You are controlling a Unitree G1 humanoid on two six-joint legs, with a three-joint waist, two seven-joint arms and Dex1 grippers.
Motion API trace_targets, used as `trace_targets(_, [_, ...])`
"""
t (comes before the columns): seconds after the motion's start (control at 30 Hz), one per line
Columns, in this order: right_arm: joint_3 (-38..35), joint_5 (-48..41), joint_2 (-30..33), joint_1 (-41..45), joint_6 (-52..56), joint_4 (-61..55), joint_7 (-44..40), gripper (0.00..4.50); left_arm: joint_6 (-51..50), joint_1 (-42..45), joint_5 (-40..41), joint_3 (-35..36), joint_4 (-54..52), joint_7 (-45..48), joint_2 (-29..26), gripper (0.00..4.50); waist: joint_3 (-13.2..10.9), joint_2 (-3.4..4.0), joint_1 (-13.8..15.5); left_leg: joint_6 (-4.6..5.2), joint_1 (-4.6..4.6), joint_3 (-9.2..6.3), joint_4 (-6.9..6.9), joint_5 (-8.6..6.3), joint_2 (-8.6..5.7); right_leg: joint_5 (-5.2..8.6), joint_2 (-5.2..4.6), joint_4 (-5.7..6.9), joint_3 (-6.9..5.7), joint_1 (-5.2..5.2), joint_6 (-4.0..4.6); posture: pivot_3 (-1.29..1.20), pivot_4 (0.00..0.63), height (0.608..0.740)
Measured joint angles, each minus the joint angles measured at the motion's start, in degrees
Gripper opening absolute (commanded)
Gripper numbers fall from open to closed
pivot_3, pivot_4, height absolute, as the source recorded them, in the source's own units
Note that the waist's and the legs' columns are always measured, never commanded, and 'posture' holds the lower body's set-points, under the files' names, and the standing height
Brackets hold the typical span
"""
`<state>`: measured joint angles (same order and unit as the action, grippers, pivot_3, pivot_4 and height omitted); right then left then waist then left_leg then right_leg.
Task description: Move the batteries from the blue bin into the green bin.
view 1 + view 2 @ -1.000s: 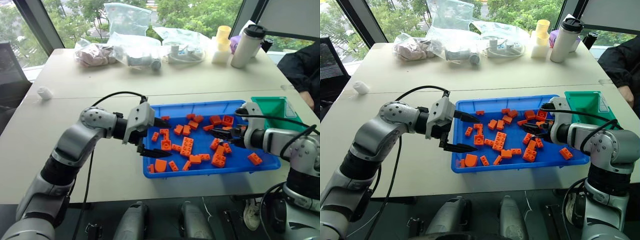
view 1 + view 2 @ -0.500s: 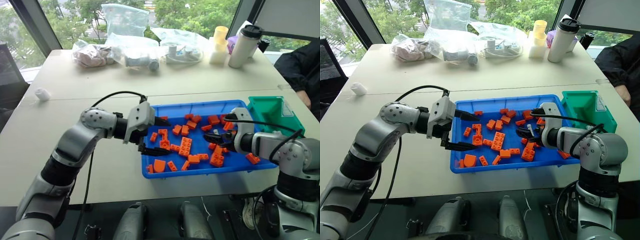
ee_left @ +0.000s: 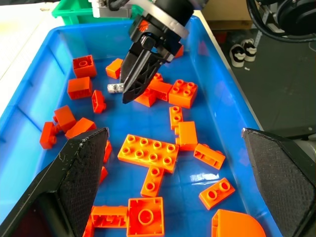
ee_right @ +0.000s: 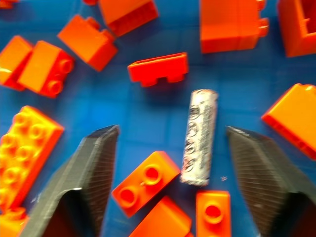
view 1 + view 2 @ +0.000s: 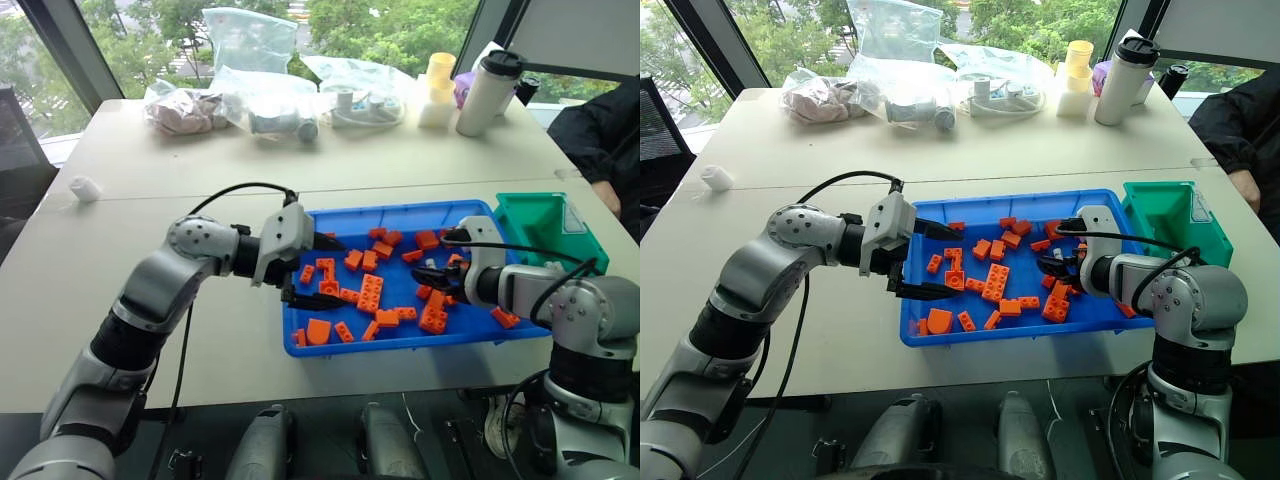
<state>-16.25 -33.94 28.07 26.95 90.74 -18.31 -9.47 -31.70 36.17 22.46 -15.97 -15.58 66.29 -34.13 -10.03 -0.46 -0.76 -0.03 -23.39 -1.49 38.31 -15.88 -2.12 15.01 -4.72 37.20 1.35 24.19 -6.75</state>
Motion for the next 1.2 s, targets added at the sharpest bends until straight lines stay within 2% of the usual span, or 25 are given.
trace_targets(0.1, [1.2,1.2,-0.3,0.2,-0.1,0.1,-0.1,0.22,0.0,0.0,-0.3,-0.5,-0.2,0.3,-0.9,4.5,0.0,0.0,0.0,0.0,0.01,0.0,0.0,0.0,0.0,0.0,0.01,0.0,0.0,0.0,0.0,0.0,0.15,0.74])
trace_targets(0.13, [1.4,1.3,-0.3,0.3,-0.1,0.0,-0.2,0.04,0.0,0.0,-0.5,-0.5,-0.2,0.3,-1.0,4.5,0.0,0.0,0.0,0.0,0.01,0.0,0.0,0.0,0.01,0.0,0.01,0.0,0.0,0.0,0.0,0.0,0.15,0.74])
trace_targets(0.37, [1.5,2.0,-0.1,0.5,-0.5,-0.3,-2.6,0.04,-0.1,0.0,-0.4,-0.5,-0.2,0.1,-1.1,4.5,0.0,0.0,0.0,0.0,0.0,0.0,0.0,0.0,0.0,0.0,0.0,0.0,0.0,0.0,0.0,0.0,0.15,0.74])
trace_targets(0.5, [-7.4,-2.5,0.8,2.5,-1.0,-3.0,-8.2,0.04,-0.7,0.4,3.2,2.4,2.0,-1.1,2.9,4.5,0.0,0.04,0.2,0.0,-0.04,0.0,0.0,0.0,-0.02,0.0,-0.03,0.0,0.0,0.03,0.0,0.0,0.15,0.74])
trace_targets(0.6, [-15.0,-4.2,7.6,3.3,-3.6,-4.5,-11.5,0.04,-0.6,4.0,5.2,5.0,6.3,-3.2,7.8,4.5,0.0,0.02,1.0,0.01,-0.07,-0.05,0.02,-0.01,-0.06,0.0,-0.04,-0.04,-0.06,0.01,-0.01,0.0,0.15,0.74])
trace_targets(0.7, [-19.7,-0.9,15.8,-0.5,-9.8,-1.9,-12.4,0.04,0.4,7.8,6.5,7.0,11.0,-4.3,11.8,4.5,0.0,-0.03,1.5,0.06,-0.03,-0.02,0.05,-0.03,-0.09,0.0,-0.07,-0.12,-0.05,-0.13,-0.01,0.0,0.15,0.74])
trace_targets(0.83, [-19.3,2.5,18.0,-4.8,-15.3,4.8,-13.0,0.04,3.6,8.9,5.1,5.2,15.2,-3.4,14.9,4.5,0.0,0.0,0.8,0.05,0.04,0.07,0.03,-0.03,-0.03,0.0,-0.02,-0.03,0.02,-0.08,-0.01,0.0,0.15,0.74])
trace_targets(0.93, [-17.6,3.8,18.2,-4.9,-19.0,8.3,-13.7,0.04,5.1,10.1,4.2,4.3,17.9,-2.9,17.0,4.5,0.0,0.02,-0.1,0.04,0.04,0.07,0.0,-0.02,0.0,0.0,0.01,0.0,0.04,-0.04,-0.01,0.0,0.15,0.74])
trace_targets(1.13, [-14.2,6.8,19.9,-4.1,-25.5,15.2,-14.0,2.82,7.4,11.3,2.6,4.2,20.0,-2.9,17.9,4.5,0.0,0.03,0.1,0.04,0.03,0.07,0.01,-0.02,0.0,0.0,0.0,-0.01,0.05,-0.03,-0.01,0.0,0.15,0.74])
trace_targets(1.2, [-13.4,7.5,20.3,-3.3,-27.0,17.3,-14.0,3.89,7.4,10.9,2.3,4.2,19.7,-3.1,17.4,4.5,0.0,0.03,0.1,0.04,0.03,0.07,0.0,-0.02,0.0,0.0,0.0,-0.01,0.05,-0.03,-0.01,0.0,0.15,0.74])
